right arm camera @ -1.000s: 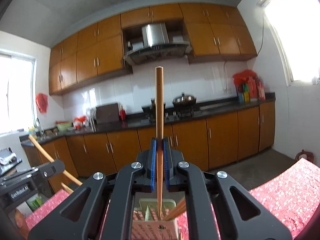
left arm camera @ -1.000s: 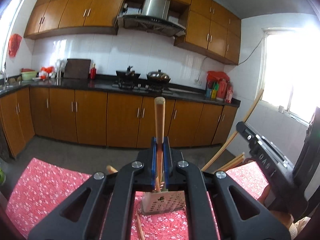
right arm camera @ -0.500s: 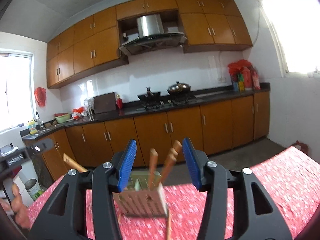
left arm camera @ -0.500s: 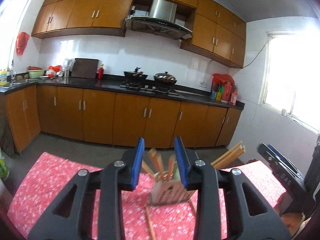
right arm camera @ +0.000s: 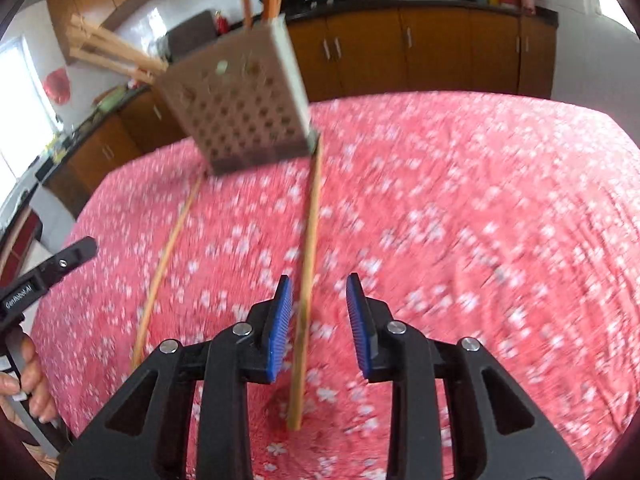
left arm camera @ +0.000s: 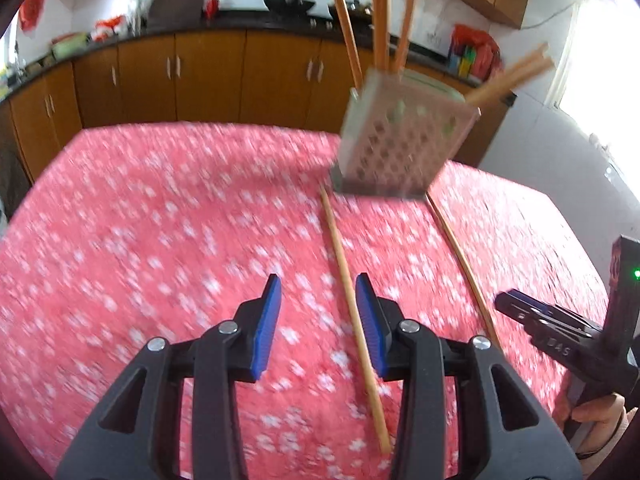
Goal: Organize utensils
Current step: 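Lower the left tool and grasp a chopstick while the right tool grasps the last one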
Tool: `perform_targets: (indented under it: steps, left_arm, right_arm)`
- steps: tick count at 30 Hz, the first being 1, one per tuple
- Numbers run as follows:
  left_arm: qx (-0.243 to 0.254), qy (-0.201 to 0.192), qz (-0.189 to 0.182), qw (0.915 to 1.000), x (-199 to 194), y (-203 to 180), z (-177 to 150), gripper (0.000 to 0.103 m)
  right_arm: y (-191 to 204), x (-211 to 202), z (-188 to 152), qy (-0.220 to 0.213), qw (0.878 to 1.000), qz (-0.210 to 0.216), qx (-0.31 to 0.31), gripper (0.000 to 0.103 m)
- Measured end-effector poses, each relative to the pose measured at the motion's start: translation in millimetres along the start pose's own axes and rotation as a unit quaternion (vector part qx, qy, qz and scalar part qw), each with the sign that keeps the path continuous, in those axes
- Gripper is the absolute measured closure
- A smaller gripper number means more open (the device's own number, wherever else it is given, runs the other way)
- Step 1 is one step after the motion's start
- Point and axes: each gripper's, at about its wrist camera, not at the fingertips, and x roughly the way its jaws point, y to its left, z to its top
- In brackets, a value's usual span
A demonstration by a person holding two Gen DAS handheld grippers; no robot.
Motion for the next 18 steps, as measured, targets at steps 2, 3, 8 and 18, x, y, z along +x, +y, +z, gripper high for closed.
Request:
perform_targets:
  steps: [2,3,8,18]
  left_arm:
    - [0.003,0.011,-0.007,0.9999,6,-5,-5,0.064]
    - [0.006,0.015,-0.008,0.9998,9,-8,-8,0.064]
    - [0.024,0.037,0.001,0.9990,25,-29,-17,0.066]
    - [0.034,0.053,0.037,0.9973,46,-27,-24,0.094]
  right_arm:
    - [5,6,-3,0.008,1.000,-0.005,-0.010,0.076]
    - [7,9,-4,0.013,1.000,-0.014,-0.016,0.086]
    - [-2,9,-4,0.006,0.998,-0.053,-0.014,0.095]
    - [-31,-2,-4,-0.003,0.997,-0.071,0.014,0.095]
